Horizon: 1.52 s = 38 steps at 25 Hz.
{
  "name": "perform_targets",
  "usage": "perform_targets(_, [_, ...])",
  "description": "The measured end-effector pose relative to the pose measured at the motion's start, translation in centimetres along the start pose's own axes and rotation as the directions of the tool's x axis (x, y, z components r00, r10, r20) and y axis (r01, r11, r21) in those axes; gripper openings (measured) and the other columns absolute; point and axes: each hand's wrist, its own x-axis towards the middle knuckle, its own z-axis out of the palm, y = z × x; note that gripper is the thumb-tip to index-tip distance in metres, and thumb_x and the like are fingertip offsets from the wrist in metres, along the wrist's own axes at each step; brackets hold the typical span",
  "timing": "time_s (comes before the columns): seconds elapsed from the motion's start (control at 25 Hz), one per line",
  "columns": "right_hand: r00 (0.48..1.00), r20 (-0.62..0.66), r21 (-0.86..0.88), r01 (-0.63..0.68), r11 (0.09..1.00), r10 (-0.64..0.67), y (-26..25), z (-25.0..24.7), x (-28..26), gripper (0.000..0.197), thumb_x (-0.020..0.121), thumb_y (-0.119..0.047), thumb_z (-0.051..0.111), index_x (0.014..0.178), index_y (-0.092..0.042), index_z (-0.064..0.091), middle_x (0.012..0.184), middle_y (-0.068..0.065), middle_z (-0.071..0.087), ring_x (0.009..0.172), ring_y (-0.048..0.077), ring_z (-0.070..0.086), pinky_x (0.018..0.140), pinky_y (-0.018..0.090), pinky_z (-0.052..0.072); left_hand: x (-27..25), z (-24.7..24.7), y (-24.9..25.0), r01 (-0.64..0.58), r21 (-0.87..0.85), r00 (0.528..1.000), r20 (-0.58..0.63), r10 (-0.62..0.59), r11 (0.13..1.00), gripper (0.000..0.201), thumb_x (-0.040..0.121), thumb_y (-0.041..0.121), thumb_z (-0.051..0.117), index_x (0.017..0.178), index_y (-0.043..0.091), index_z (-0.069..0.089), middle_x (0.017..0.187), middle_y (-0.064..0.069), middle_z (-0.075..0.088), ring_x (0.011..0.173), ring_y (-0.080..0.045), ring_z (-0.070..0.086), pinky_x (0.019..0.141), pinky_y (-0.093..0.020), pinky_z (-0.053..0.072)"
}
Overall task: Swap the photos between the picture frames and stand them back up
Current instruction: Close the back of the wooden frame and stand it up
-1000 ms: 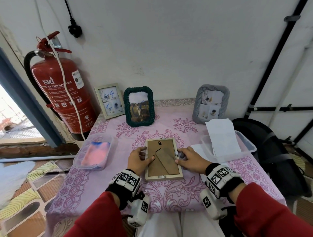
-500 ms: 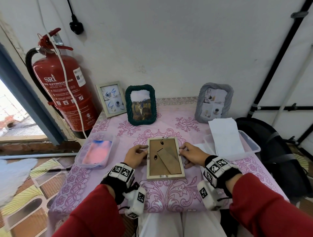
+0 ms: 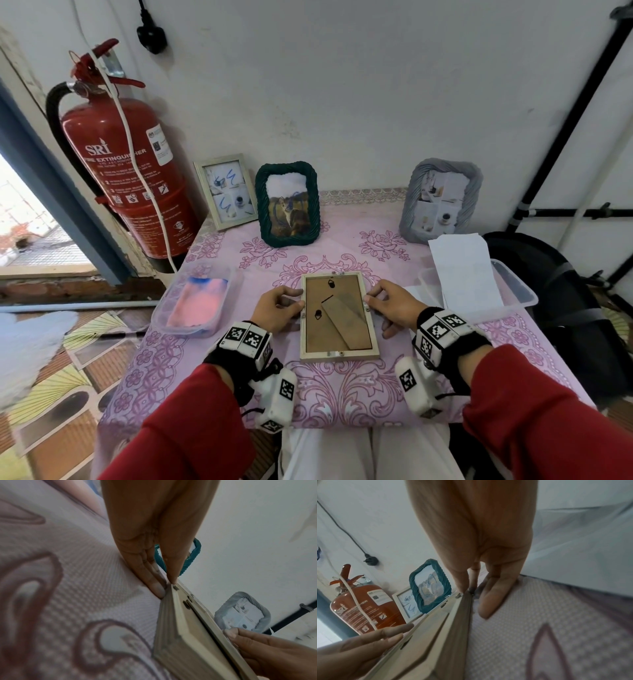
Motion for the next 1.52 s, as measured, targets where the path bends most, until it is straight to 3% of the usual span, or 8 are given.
perform_targets(0.2, [0.999, -0.051, 0.111, 0.016, 0.994, -0.011, 0.5, 0.0, 0.6, 0.013, 0.089, -0.021, 0.061, 0.090, -0.011, 0.053, 0.068, 0.008, 0.054, 0.029, 0.011, 0.048, 0.035, 0.024, 0.049, 0.0, 0.1, 0.2, -0.014, 0.043, 1.000, -0.006, 0.014, 0.999, 0.015, 0.087, 0.001, 0.060, 0.100, 0.003, 0.053, 0.066, -0.006, 0.052, 0.045, -0.007, 0.060, 0.042, -0.023, 0.054])
perform_targets(0.4, [0.998, -0.058, 0.132, 0.045, 0.990, -0.038, 0.8, -0.3, 1.0, 0.017, 0.084, -0.022, 0.069, 0.075, -0.012, 0.058, 0.067, 0.007, 0.058, 0.032, 0.013, 0.056, 0.035, 0.020, 0.047, 0.1, 0.2, 0.2, -0.029, 0.080, 1.000, -0.005, 0.029, 0.996, 0.017, 0.085, 0.002, 0.064, 0.096, 0.004, 0.051, 0.067, -0.007, 0.055, 0.042, -0.003, 0.058, 0.041, -0.021, 0.053])
perform_targets(0.56, [0.997, -0.076, 0.162, 0.044, 0.986, -0.032, 1.1, -0.3, 1.0, 0.020, 0.081, -0.022, 0.072, 0.069, -0.012, 0.060, 0.066, 0.006, 0.061, 0.036, 0.013, 0.060, 0.036, 0.020, 0.048, 0.3, 0.3, 0.1, -0.034, 0.092, 0.999, -0.008, 0.035, 0.995, 0.018, 0.083, 0.004, 0.066, 0.084, 0.013, 0.051, 0.066, -0.007, 0.057, 0.038, 0.000, 0.056, 0.038, -0.021, 0.051])
perform_targets(0.72, [0.994, -0.103, 0.186, 0.051, 0.981, -0.033, 1.2, -0.2, 1.0, 0.022, 0.078, -0.022, 0.075, 0.065, -0.013, 0.060, 0.065, 0.008, 0.064, 0.036, 0.013, 0.061, 0.035, 0.018, 0.047, 0.3, 0.3, 0.0, -0.035, 0.102, 0.999, -0.016, 0.037, 0.994, 0.019, 0.082, 0.006, 0.068, 0.085, 0.014, 0.051, 0.066, -0.005, 0.058, 0.039, 0.001, 0.056, 0.037, -0.020, 0.050])
perform_targets(1.28, [0.997, -0.033, 0.187, -0.058, 0.981, 0.066, 0.1, -0.4, 1.4, 0.024, 0.073, -0.021, 0.079, 0.081, -0.011, 0.059, 0.075, 0.009, 0.068, 0.034, 0.015, 0.060, 0.034, 0.018, 0.045, 0.5, 0.3, -0.1, -0.050, 0.138, 0.999, -0.014, 0.053, 0.989, 0.023, 0.080, 0.009, 0.071, 0.082, 0.018, 0.050, 0.065, -0.003, 0.058, 0.039, 0.002, 0.055, 0.038, -0.018, 0.050])
perform_targets(1.52, [0.995, -0.006, 0.156, -0.096, 0.983, 0.098, -0.7, -0.5, 1.4, 0.023, 0.076, -0.018, 0.077, 0.079, -0.013, 0.054, 0.071, 0.008, 0.061, 0.031, 0.015, 0.057, 0.032, 0.017, 0.043, 0.5, 0.4, -0.2, -0.049, 0.157, 0.998, -0.032, 0.055, 0.986, 0.026, 0.079, 0.009, 0.072, 0.093, 0.010, 0.050, 0.065, -0.003, 0.058, 0.039, 0.002, 0.056, 0.041, -0.020, 0.052])
